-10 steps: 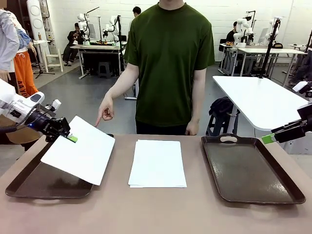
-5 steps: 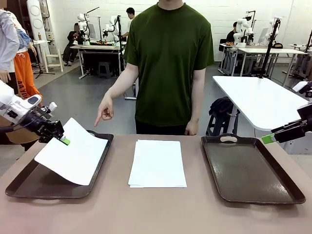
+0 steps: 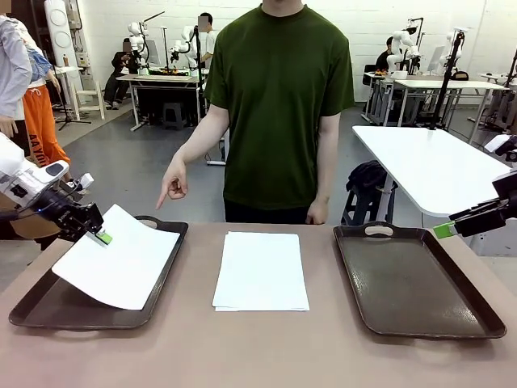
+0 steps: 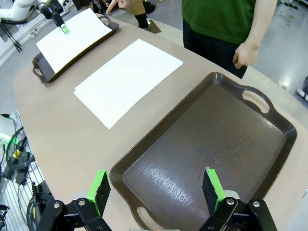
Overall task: Sort the A4 documents.
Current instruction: Place the A4 Paper in the designated Handle tray.
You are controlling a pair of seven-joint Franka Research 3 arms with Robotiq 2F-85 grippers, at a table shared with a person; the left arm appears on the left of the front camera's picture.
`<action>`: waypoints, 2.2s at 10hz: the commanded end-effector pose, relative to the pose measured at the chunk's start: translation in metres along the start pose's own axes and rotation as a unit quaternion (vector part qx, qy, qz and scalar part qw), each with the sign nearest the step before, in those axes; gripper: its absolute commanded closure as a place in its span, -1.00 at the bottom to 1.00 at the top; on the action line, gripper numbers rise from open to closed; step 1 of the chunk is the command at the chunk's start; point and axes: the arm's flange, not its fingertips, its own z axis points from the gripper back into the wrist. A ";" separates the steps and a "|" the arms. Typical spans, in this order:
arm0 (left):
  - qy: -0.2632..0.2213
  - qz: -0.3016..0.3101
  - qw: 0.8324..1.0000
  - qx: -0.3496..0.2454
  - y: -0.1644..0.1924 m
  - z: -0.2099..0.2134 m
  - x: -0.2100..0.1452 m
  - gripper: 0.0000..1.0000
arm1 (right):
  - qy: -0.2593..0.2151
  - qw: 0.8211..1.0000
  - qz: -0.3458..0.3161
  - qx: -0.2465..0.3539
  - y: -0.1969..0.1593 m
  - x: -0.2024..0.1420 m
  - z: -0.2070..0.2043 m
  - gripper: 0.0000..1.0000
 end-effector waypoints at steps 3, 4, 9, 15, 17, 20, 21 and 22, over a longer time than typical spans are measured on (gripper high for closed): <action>-0.007 0.006 0.999 0.049 0.000 0.006 -0.001 0.11 | -0.011 1.000 0.003 0.009 -0.004 0.001 -0.003 -1.00; -0.013 0.007 0.998 0.069 -0.001 0.009 -0.002 -0.62 | -0.011 1.000 0.003 0.009 -0.004 0.001 -0.003 -1.00; -0.016 -0.001 0.994 0.113 -0.013 0.019 -0.006 -0.51 | -0.011 1.000 0.003 0.009 -0.004 0.001 -0.003 -1.00; -0.024 0.001 0.994 0.104 -0.013 0.026 -0.004 -1.00 | -0.011 1.000 0.003 0.009 -0.004 0.001 -0.003 -1.00; -0.024 0.001 0.994 0.104 -0.013 0.026 -0.004 -1.00 | -0.011 1.000 0.003 0.009 -0.004 0.001 -0.003 -1.00; -0.024 0.001 0.994 0.104 -0.013 0.026 -0.004 -1.00 | -0.011 1.000 0.003 0.009 -0.004 0.001 -0.003 -1.00; -0.024 0.001 0.994 0.104 -0.013 0.026 -0.004 -1.00 | -0.011 1.000 0.003 0.009 -0.004 0.001 -0.003 -1.00; -0.024 0.001 0.994 0.104 -0.013 0.026 -0.004 -1.00 | -0.011 1.000 0.003 0.009 -0.004 0.001 -0.003 -1.00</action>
